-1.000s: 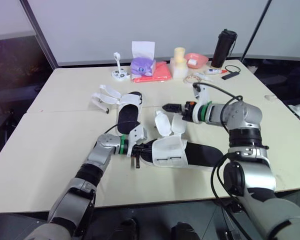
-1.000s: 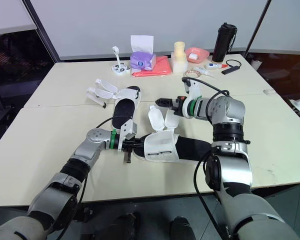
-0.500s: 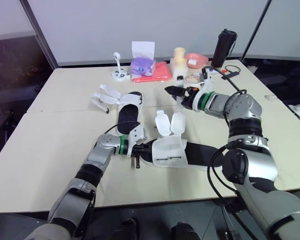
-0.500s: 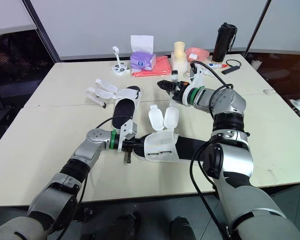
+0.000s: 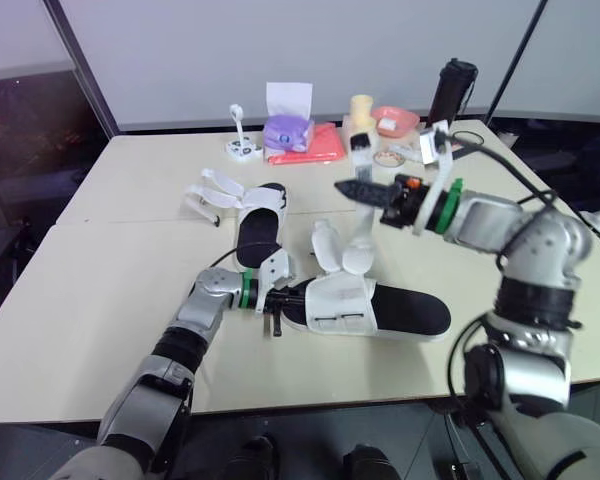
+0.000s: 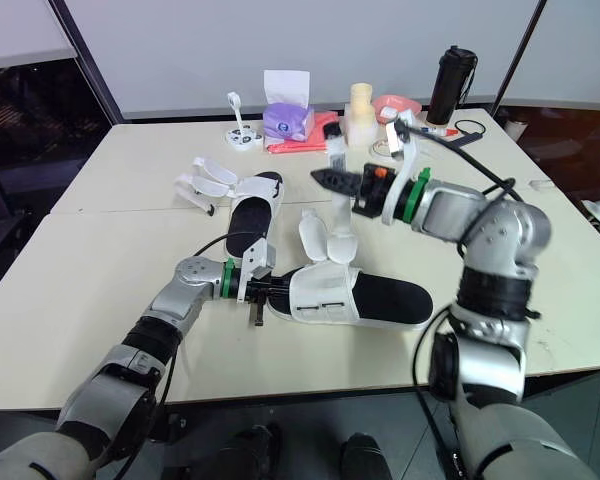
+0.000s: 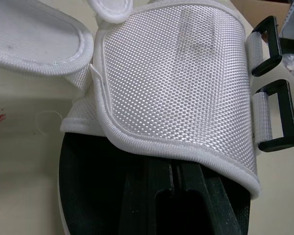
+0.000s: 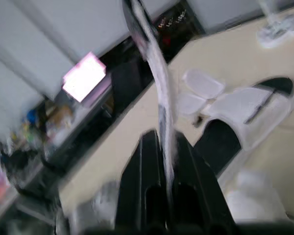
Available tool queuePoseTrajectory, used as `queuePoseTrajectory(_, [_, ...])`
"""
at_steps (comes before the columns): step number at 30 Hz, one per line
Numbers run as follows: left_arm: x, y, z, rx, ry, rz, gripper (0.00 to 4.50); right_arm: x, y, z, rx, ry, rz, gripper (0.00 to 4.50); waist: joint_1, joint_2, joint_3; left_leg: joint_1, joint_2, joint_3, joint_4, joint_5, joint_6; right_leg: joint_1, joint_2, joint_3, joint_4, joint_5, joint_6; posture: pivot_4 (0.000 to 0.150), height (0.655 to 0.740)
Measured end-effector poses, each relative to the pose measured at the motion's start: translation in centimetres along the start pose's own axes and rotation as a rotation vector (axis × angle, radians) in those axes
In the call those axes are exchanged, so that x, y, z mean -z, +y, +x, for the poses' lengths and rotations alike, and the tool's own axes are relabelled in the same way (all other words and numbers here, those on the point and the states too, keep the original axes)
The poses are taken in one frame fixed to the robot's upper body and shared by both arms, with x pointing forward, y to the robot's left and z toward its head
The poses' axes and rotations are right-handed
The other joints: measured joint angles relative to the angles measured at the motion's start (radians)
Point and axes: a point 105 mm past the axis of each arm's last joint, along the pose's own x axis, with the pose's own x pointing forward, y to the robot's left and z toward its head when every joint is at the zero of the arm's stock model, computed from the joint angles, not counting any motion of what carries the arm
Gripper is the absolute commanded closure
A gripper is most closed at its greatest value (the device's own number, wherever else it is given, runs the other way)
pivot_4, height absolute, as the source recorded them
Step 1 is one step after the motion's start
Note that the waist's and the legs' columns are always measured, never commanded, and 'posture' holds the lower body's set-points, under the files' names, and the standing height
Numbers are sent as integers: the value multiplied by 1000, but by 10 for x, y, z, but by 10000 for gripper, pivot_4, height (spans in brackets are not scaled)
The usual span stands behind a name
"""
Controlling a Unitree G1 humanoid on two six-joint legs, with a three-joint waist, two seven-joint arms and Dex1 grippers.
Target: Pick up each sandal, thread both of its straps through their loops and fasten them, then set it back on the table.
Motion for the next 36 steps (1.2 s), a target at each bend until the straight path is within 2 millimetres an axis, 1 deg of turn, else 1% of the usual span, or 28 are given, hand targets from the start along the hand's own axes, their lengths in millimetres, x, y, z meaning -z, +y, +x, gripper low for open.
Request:
queuePoseTrajectory(2, [1,1,-1,-2,2,-4,45000,22,23,-4,-72,88,-84,44441,-3,0,0,0,0,1,0,0,0,0,0,0,0,0,0,1500,7344])
queuePoseTrajectory(5, [0,0,2,4,-2,-8,45000,50,43,-9,-147,173,-138,44441,-3,-1,0,0,0,0,1,0,0,1,0,-1,0,0,0,1500,7344])
queuePoseTrajectory(8, [0,0,2,8,-3,-9,45000,70,52,-14,-180,250,-171,44441,-3,-1,0,0,1,0,1,0,0,1,0,-1,0,0,0,1500,7344])
queuePoseTrajectory(11, [0,1,2,9,-1,-10,45000,95,53,-19,-187,355,-225,35693,-2,-1,0,0,1,1,1,0,0,1,0,-1,-1,0,0,1500,7344])
queuePoseTrajectory(13, [0,1,2,9,0,-11,45000,109,52,-22,-193,407,-248,25537,-2,-1,0,1,1,1,1,0,0,2,0,-1,-1,0,0,1500,7344])
queuePoseTrajectory(16, [-1,1,2,10,1,-10,45000,119,50,-30,-199,471,-326,11236,-1,-2,0,1,1,1,1,0,0,2,0,-1,-2,0,0,1500,7344])
queuePoseTrajectory(19, [-1,1,3,13,2,-11,45000,127,46,-43,-200,550,-423,11236,-1,-2,0,1,1,1,1,0,0,2,0,-1,-2,0,0,1500,7344])
queuePoseTrajectory(21, [-1,0,4,18,2,-13,45000,137,44,-59,-207,631,-465,11236,2,-2,0,1,1,1,1,0,0,3,0,-1,-2,0,0,1500,7344])
queuePoseTrajectory(24, [0,0,4,19,6,-23,45000,144,45,-77,-221,689,-469,11236,2,-2,0,1,1,1,1,0,0,4,0,-1,-3,0,0,1500,7344])
queuePoseTrajectory(26, [-1,-1,6,19,4,-25,45000,144,45,-90,-204,711,-449,11236,3,-2,0,1,2,1,1,0,0,4,0,-1,-3,0,0,1500,7344])
queuePoseTrajectory(28, [-1,-1,6,15,1,-27,45000,143,44,-100,-163,704,-403,11236,3,-3,-1,1,2,0,2,-1,1,5,0,-1,-3,0,0,1500,7344])
queuePoseTrajectory(29, [-1,-1,6,13,0,-28,45000,143,43,-103,-144,702,-380,11236,4,-3,-1,1,2,0,2,-1,1,5,0,-1,-3,0,0,1500,7344])
queuePoseTrajectory(32, [-1,-1,6,5,-4,-38,45000,152,40,-109,-91,709,-302,11236,4,-4,-1,1,2,0,2,-1,1,5,0,-2,-4,0,0,1500,7344])
queuePoseTrajectory(34, [-1,-1,7,-2,-7,-39,45000,159,33,-110,-42,719,-274,11236,4,-4,-1,1,2,0,2,-1,1,5,-1,-1,-4,0,0,1500,7344])
queuePoseTrajectory(36, [-1,-2,7,-6,-8,-44,45000,167,22,-111,20,739,-256,11236,5,-4,-1,1,2,0,2,-1,1,5,-1,-2,-4,0,0,1500,7344])
